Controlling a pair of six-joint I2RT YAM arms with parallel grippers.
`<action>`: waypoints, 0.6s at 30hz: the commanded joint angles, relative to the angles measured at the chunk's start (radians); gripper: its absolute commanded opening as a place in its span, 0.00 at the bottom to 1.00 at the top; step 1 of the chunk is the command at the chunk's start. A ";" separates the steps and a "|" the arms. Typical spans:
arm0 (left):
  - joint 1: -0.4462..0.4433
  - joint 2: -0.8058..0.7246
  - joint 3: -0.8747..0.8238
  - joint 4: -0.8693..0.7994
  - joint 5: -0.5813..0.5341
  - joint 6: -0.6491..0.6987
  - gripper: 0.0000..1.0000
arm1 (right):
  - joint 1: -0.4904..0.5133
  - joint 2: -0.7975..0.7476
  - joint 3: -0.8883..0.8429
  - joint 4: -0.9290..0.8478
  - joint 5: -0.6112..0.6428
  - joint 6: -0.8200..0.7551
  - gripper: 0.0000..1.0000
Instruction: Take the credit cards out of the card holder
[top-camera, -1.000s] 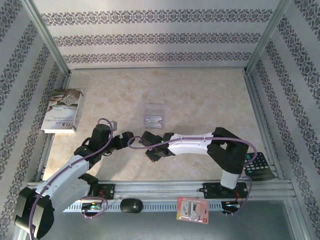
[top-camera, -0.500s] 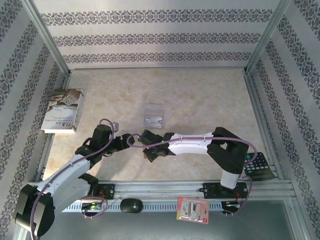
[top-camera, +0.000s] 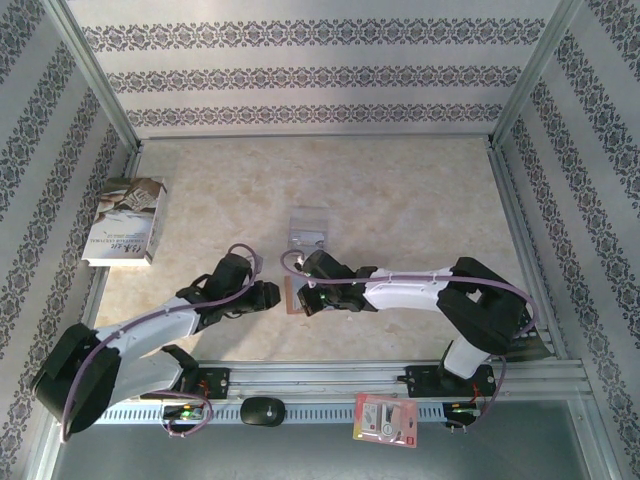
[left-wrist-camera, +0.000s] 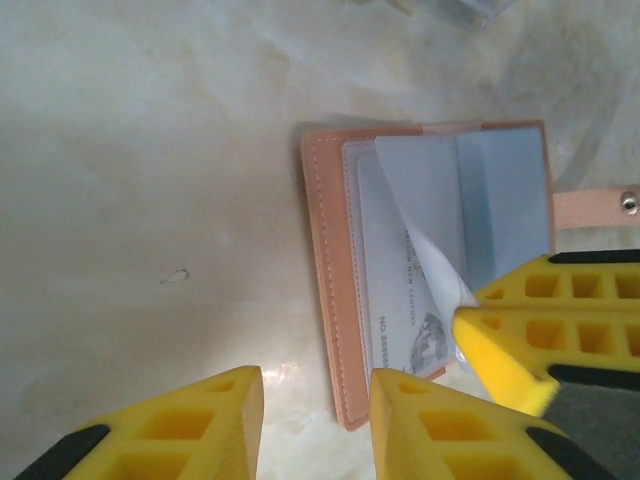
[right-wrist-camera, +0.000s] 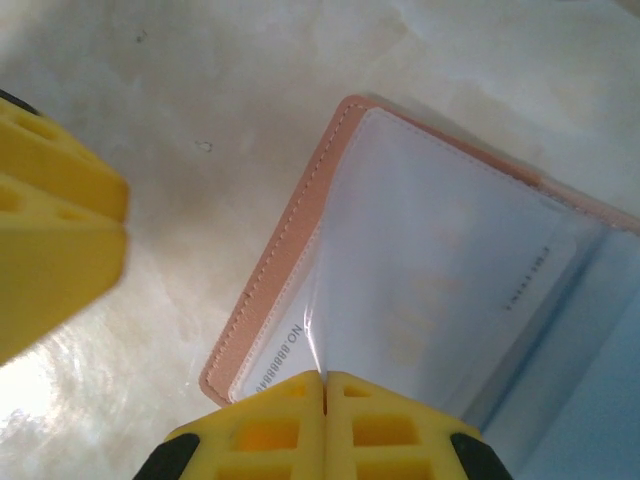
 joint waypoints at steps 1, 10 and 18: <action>-0.039 0.045 0.042 0.064 -0.053 0.003 0.32 | -0.010 -0.046 -0.033 0.088 -0.048 0.046 0.00; -0.094 0.155 0.115 0.062 -0.108 0.029 0.27 | -0.044 -0.082 -0.093 0.175 -0.103 0.091 0.00; -0.146 0.251 0.125 0.152 -0.093 -0.013 0.18 | -0.054 -0.079 -0.116 0.216 -0.124 0.108 0.00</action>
